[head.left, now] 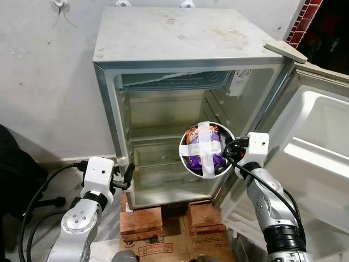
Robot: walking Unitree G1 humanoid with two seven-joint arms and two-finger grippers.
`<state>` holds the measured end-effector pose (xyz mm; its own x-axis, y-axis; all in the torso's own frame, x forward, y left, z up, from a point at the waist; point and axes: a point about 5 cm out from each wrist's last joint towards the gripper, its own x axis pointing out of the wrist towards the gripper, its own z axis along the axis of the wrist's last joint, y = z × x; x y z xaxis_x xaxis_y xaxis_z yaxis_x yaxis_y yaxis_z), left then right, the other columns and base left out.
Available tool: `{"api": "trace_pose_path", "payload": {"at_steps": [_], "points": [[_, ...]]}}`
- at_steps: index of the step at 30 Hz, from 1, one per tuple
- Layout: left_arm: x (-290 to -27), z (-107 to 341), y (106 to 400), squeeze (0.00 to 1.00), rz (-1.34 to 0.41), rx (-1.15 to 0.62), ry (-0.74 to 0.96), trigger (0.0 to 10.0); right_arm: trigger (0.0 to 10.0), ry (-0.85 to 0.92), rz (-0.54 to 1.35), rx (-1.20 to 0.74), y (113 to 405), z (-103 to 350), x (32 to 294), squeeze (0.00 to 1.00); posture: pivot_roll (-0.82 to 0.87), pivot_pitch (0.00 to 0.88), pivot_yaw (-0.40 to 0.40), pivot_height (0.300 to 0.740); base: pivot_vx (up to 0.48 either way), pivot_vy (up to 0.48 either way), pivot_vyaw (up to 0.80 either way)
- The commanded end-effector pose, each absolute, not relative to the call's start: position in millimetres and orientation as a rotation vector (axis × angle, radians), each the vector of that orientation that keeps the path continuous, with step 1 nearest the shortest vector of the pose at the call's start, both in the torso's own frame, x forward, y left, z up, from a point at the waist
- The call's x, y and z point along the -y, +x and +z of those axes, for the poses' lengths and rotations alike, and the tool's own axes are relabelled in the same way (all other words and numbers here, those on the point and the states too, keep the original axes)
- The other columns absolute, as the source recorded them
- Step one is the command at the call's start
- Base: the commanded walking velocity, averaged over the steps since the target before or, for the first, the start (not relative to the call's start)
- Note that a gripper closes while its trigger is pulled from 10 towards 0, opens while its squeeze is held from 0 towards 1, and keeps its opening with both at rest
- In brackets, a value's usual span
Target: Restocking fridge
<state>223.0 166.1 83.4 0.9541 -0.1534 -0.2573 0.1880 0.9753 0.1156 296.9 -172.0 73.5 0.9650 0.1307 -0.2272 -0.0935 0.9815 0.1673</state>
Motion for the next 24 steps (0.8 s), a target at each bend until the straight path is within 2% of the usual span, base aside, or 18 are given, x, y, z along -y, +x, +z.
{"api": "trace_pose_path", "payload": {"at_steps": [1, 7, 13, 24], "points": [[-164, 84, 224, 0.0, -0.185, -0.256, 0.15, 10.0, 10.0, 0.15, 0.115, -0.199, 302, 82, 172, 0.0, 0.07, 0.0, -0.06, 0.74, 0.0, -0.379, 0.0], [-165, 84, 224, 0.0, -0.178, -0.261, 0.145, 10.0, 10.0, 0.15, 0.112, -0.204, 301, 81, 173, 0.0, 0.07, 0.0, -0.059, 0.74, 0.0, -0.404, 0.0], [-171, 87, 227, 0.0, -0.108, -0.239, 0.137, 10.0, 10.0, 0.151, 0.116, -0.209, 301, 81, 172, 0.0, 0.07, 0.0, -0.06, 0.74, 0.0, 0.0, 0.0], [-197, 92, 238, 0.0, 0.157, -0.213, 0.111, 10.0, 10.0, 0.155, 0.126, -0.208, 303, 81, 170, 0.0, 0.07, 0.0, -0.06, 0.74, 0.0, 0.0, 0.0]]}}
